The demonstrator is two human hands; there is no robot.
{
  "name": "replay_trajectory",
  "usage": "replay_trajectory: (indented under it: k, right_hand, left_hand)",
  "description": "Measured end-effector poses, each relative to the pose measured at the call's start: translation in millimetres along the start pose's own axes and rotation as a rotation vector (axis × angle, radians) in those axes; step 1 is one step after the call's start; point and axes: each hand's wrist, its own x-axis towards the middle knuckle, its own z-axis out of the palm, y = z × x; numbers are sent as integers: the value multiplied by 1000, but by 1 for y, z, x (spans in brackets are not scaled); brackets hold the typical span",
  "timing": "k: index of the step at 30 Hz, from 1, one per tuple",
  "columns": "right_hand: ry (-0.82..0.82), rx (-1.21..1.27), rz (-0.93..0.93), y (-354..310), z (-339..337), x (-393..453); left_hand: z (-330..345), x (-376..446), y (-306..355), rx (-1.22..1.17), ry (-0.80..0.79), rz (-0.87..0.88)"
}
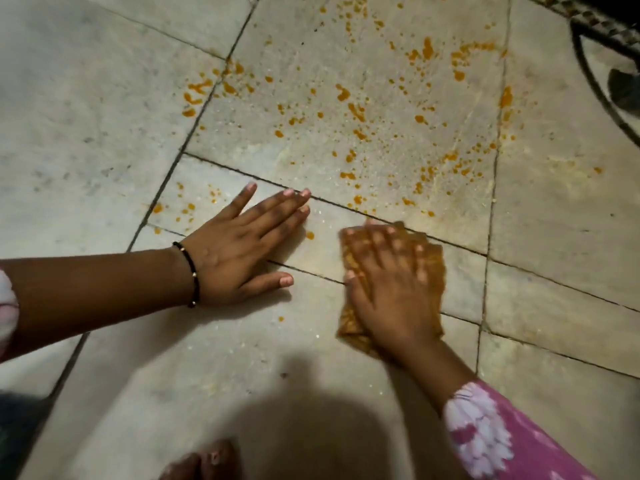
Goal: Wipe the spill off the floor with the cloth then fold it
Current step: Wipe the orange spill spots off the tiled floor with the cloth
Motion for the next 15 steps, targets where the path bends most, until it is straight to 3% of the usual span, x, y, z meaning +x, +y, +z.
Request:
replay_trajectory:
  k: [2, 4, 7, 9, 11, 13, 15]
  right_hand:
    - [24, 10, 107, 20, 6, -25]
    - [7, -24, 96, 8, 19, -71]
    - [-35, -16, -189, -49, 31, -124]
    - [-54, 73, -419, -88, 23, -112]
    - [-40, 94, -524, -105, 15, -68]
    - [-22, 61, -449, -97, 10, -16]
    - [2, 46, -241, -67, 3, 9]
  left_hand:
    - [-1, -25, 0, -31, 4, -135]
    - [4, -55, 10, -49, -10, -261]
    - [16, -90, 37, -103, 1, -527]
    - [23, -106, 54, -135, 26, -704]
    - [27, -119, 64, -125, 45, -805]
    - [30, -126, 67, -71, 15, -797]
    - [31, -129, 66, -22, -29, -750]
